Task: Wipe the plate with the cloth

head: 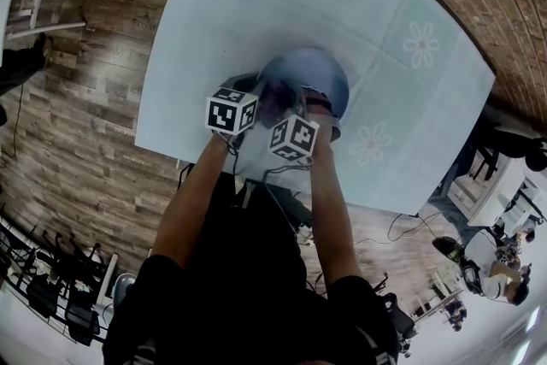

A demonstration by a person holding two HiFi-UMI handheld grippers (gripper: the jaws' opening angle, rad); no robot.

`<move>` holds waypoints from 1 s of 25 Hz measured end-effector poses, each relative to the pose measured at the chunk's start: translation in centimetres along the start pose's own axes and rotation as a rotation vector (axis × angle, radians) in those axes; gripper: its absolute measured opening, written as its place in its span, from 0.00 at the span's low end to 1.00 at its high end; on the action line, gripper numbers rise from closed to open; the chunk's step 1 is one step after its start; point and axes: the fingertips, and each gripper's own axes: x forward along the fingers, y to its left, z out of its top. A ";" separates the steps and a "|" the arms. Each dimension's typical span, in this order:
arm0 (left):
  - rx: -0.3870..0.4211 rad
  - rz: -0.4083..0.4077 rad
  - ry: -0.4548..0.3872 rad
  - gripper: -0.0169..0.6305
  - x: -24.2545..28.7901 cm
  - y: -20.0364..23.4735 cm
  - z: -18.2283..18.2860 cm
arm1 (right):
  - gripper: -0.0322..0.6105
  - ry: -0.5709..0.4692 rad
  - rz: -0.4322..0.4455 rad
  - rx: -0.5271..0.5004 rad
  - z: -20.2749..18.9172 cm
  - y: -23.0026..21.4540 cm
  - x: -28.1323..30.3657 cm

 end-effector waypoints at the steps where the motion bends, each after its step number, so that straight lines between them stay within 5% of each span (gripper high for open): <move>1: 0.005 0.001 0.002 0.09 0.0 -0.1 0.0 | 0.15 0.004 -0.016 0.010 -0.2 -0.6 0.1; 25: -0.017 0.003 -0.004 0.09 0.1 -0.1 -0.1 | 0.15 0.010 -0.238 0.108 -3.0 -8.8 0.5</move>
